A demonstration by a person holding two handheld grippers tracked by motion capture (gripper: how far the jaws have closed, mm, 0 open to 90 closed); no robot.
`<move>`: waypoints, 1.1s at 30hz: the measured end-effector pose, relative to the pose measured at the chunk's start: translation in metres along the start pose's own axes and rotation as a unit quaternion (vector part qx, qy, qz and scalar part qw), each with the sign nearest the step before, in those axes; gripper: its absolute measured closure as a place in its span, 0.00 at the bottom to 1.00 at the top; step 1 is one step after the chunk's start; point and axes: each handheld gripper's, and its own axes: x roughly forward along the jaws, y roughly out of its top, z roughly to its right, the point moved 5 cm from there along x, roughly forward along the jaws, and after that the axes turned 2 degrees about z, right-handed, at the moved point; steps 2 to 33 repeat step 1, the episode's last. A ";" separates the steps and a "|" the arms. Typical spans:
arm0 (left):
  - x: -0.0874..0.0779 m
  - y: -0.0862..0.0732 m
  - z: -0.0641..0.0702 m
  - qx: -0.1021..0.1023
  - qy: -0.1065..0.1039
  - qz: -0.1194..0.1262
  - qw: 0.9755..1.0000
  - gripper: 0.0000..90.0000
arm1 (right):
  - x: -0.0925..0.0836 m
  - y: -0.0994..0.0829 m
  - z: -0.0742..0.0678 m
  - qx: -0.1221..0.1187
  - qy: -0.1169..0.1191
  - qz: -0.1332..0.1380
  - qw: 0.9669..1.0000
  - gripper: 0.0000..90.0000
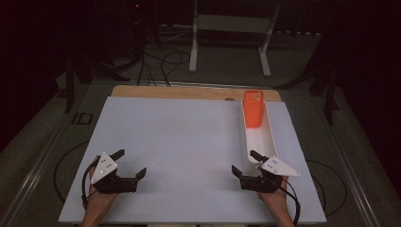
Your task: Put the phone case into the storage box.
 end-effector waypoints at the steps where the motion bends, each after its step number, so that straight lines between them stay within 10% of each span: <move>1: 0.000 0.000 0.000 -0.001 0.000 0.000 1.000 0.00 | 0.000 0.000 0.000 -0.001 0.000 0.000 1.000 0.10; 33: 0.000 0.000 0.000 -0.001 0.000 0.000 1.000 0.00 | 0.000 0.000 0.000 -0.001 0.000 0.000 1.000 0.10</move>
